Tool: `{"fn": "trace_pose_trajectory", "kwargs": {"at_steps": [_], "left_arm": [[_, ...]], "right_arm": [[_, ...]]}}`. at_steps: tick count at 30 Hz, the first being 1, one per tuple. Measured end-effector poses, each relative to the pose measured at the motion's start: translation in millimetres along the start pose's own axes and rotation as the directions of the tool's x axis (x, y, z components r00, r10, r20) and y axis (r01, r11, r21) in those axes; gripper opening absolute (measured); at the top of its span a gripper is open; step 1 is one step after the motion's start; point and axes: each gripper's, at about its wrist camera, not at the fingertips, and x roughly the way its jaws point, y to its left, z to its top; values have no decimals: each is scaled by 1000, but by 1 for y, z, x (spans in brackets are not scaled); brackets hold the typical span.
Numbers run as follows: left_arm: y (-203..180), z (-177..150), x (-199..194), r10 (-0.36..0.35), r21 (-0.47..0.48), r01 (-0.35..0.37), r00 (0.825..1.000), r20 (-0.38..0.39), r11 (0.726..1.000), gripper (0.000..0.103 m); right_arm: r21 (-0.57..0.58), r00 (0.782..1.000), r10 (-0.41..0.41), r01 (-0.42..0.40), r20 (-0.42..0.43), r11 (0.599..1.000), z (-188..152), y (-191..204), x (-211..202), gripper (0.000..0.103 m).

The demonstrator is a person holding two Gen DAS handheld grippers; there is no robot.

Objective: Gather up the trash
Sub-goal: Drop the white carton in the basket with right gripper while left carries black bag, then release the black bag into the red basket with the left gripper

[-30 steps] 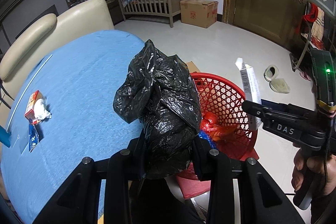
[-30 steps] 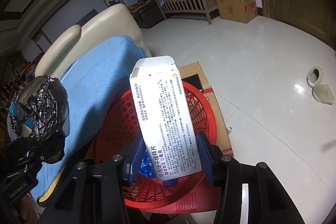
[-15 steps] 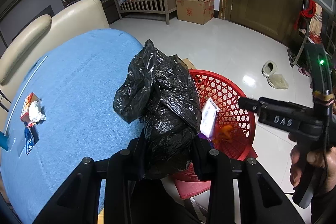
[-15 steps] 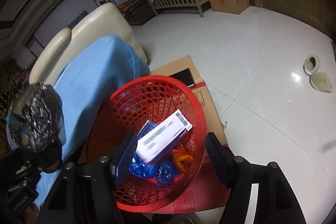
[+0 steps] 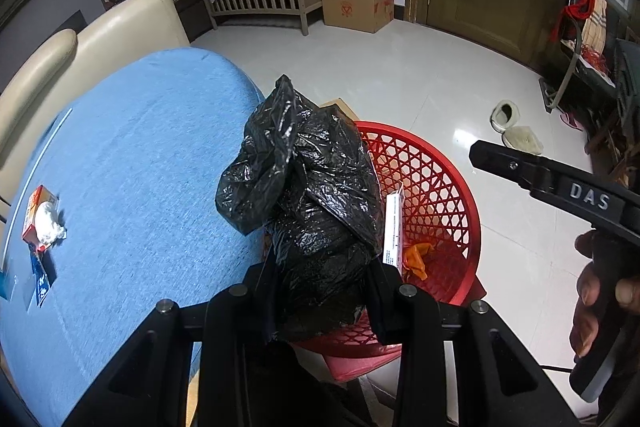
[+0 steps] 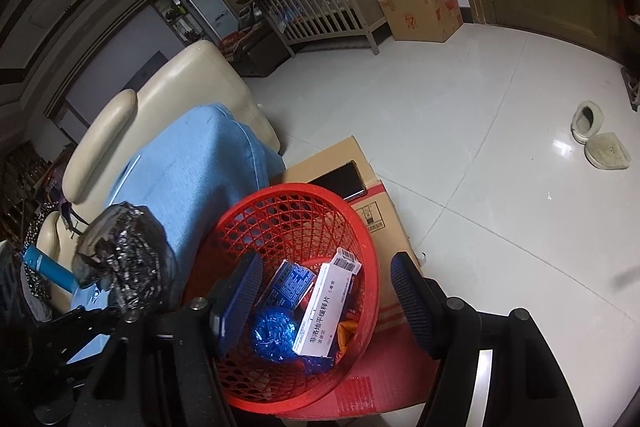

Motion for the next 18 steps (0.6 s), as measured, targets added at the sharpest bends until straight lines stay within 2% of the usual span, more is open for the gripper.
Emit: {"fn": "trace_pose_trajectory", "kwargs": {"at_steps": [18], "left_arm": [[-7,0,12,18,17,-18,1000,-6,1000,40]], "right_arm": [[-1,1000,14,-14,18,1000,3,1,-8,71]]}}
